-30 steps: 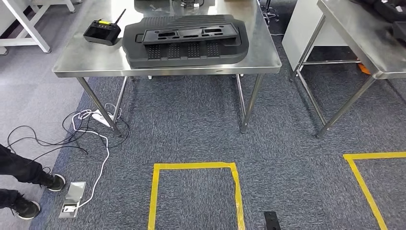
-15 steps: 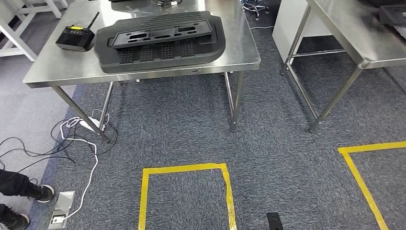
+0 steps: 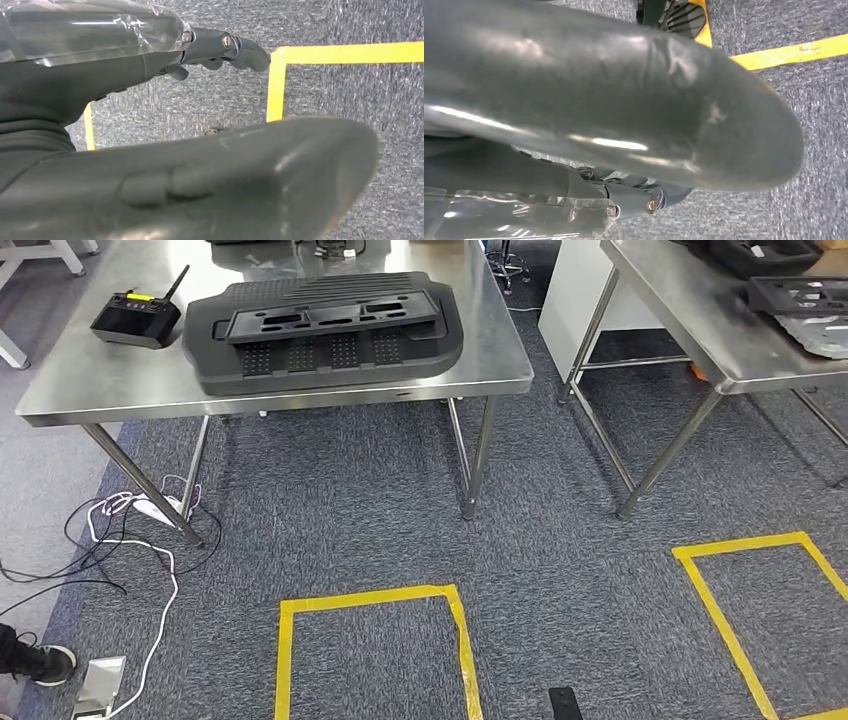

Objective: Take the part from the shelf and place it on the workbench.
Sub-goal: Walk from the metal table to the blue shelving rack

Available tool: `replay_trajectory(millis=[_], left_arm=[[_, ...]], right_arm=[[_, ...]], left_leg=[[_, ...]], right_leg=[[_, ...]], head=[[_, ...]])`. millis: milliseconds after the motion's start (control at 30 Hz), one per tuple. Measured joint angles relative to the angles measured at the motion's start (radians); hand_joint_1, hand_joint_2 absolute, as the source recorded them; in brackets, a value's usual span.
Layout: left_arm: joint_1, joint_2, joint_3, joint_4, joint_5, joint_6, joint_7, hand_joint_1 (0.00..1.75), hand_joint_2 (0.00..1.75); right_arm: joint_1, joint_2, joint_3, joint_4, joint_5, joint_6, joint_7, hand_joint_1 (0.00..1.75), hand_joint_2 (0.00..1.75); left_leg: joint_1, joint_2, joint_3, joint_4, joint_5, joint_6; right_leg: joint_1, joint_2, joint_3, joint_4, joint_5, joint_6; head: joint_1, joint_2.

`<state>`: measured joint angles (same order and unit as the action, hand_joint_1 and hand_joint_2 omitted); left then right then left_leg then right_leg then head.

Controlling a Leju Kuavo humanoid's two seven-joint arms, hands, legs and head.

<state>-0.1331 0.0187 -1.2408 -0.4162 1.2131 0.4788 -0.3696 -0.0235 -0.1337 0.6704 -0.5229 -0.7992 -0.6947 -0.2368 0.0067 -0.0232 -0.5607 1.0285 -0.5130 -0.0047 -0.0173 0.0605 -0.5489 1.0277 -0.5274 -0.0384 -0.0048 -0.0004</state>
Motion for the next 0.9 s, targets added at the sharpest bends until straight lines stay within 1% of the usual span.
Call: replay_trajectory(millis=[33, 67, 200, 233, 267, 333, 367, 400, 533, 700, 800, 833, 867, 900], left_arm=[[0.0, 0.0, 0.0, 0.0, 0.0, 0.0, 0.0, 0.0, 0.0], [0.0, 0.0, 0.0, 0.0, 0.0, 0.0, 0.0, 0.0, 0.0], [0.0, -0.001, -0.001, 0.0, -0.002, 0.0, 0.0, 0.0, 0.0], [0.0, -0.001, -0.002, 0.0, -0.002, 0.0, 0.0, 0.0, 0.0], [0.0, 0.0, -0.002, 0.0, -0.003, 0.0, 0.001, 0.0, 0.0], [-0.001, 0.0, -0.005, 0.0, -0.004, 0.0, 0.002, 0.0, 0.0], [-0.001, 0.0, -0.007, 0.0, -0.004, 0.0, 0.002, 0.0, 0.0], [-0.001, 0.0, -0.008, 0.0, -0.005, 0.0, 0.003, 0.0, 0.0], [-0.001, 0.0, -0.01, 0.0, -0.007, 0.0, 0.003, 0.0, 0.0], [-0.001, 0.0, -0.01, 0.0, -0.008, -0.001, 0.004, 0.0, 0.0], [-0.002, 0.0, -0.01, 0.0, -0.01, -0.002, 0.006, 0.0, 0.0], [-0.002, 0.0, -0.01, 0.0, -0.01, -0.002, 0.006, 0.0, 0.0], [-0.003, -0.001, -0.01, 0.0, -0.011, -0.003, 0.006, 0.0, 0.0], [-0.003, -0.001, -0.011, 0.0, -0.013, -0.004, 0.007, 0.0, 0.0]], right_arm=[[0.0, -0.001, 0.001, 0.0, 0.0, 0.0, -0.001, 0.0, 0.0], [0.0, -0.002, 0.003, 0.0, 0.0, 0.0, -0.002, 0.0, 0.0], [0.0, -0.003, 0.012, 0.001, -0.013, 0.0, -0.005, 0.0, 0.0], [0.0, -0.003, 0.013, 0.001, -0.018, 0.0, -0.006, 0.0, 0.0], [0.0, -0.003, 0.014, 0.001, -0.022, 0.0, -0.008, 0.0, 0.0], [0.0, -0.003, 0.017, 0.001, -0.028, 0.0, -0.01, 0.0, 0.0], [0.0, -0.003, 0.018, 0.001, -0.03, 0.0, -0.01, 0.0, 0.0], [0.001, -0.003, 0.019, 0.001, -0.031, 0.0, -0.01, 0.0, 0.0], [0.001, -0.003, 0.024, 0.001, -0.038, 0.0, -0.01, 0.0, 0.0], [0.001, -0.003, 0.029, 0.001, -0.05, 0.0, -0.01, 0.0, 0.0], [0.001, -0.003, 0.034, 0.001, -0.062, 0.0, -0.011, 0.0, 0.0], [0.001, -0.003, 0.035, 0.001, -0.065, 0.0, -0.012, 0.0, 0.0], [0.001, -0.004, 0.036, 0.001, -0.069, 0.0, -0.013, 0.0, 0.0], [0.001, -0.004, 0.038, 0.001, -0.073, 0.0, -0.015, 0.0, 0.0]], left_leg=[[0.0, 0.0, 0.001, 0.0, 0.0, 0.002], [0.0, 0.0, 0.002, 0.0, -0.001, 0.005], [-0.002, 0.0, 0.003, 0.001, -0.002, 0.013], [-0.002, 0.0, 0.003, 0.002, -0.003, 0.015], [-0.002, 0.0, 0.003, 0.002, -0.003, 0.016], [-0.002, 0.0, 0.003, 0.003, -0.004, 0.017], [-0.002, 0.0, 0.003, 0.003, -0.005, 0.018], [-0.002, 0.0, 0.004, 0.003, -0.005, 0.018], [-0.001, 0.0, 0.005, 0.002, -0.005, 0.019], [-0.001, 0.0, 0.009, -0.001, -0.006, 0.018], [-0.005, 0.0, 0.011, -0.002, -0.006, 0.026], [-0.003, 0.003, 0.016, -0.01, -0.002, 0.03], [0.001, 0.007, 0.022, -0.022, 0.003, 0.034], [0.004, 0.012, 0.029, -0.034, 0.008, 0.037]], right_leg=[[0.0, 0.0, 0.003, -0.003, 0.002, -0.001], [0.0, 0.0, 0.006, -0.007, 0.003, 0.001], [0.0, 0.0, 0.012, -0.017, 0.01, 0.014], [0.0, 0.0, 0.013, -0.019, 0.01, 0.02], [-0.001, 0.0, 0.014, -0.022, 0.011, 0.029], [-0.002, 0.0, 0.016, -0.026, 0.011, 0.052], [-0.003, 0.0, 0.017, -0.028, 0.011, 0.06], [-0.003, 0.0, 0.017, -0.028, 0.011, 0.064], [-0.002, 0.0, 0.017, -0.028, 0.01, 0.066], [-0.001, 0.0, 0.018, -0.027, 0.01, 0.067], [-0.006, 0.003, 0.02, -0.036, 0.015, 0.077], [-0.007, 0.001, 0.023, -0.037, 0.015, 0.081], [-0.005, -0.007, 0.02, -0.027, 0.008, 0.082], [-0.003, -0.018, 0.009, 0.001, -0.009, 0.081]], head=[[0.002, 0.0], [0.006, 0.0], [0.015, 0.0], [0.016, 0.0], [0.017, 0.0], [0.018, 0.0], [0.019, 0.0], [0.019, 0.0], [0.019, 0.0], [0.019, 0.0], [0.017, 0.0], [0.017, 0.0], [0.018, 0.0], [0.021, 0.0]])
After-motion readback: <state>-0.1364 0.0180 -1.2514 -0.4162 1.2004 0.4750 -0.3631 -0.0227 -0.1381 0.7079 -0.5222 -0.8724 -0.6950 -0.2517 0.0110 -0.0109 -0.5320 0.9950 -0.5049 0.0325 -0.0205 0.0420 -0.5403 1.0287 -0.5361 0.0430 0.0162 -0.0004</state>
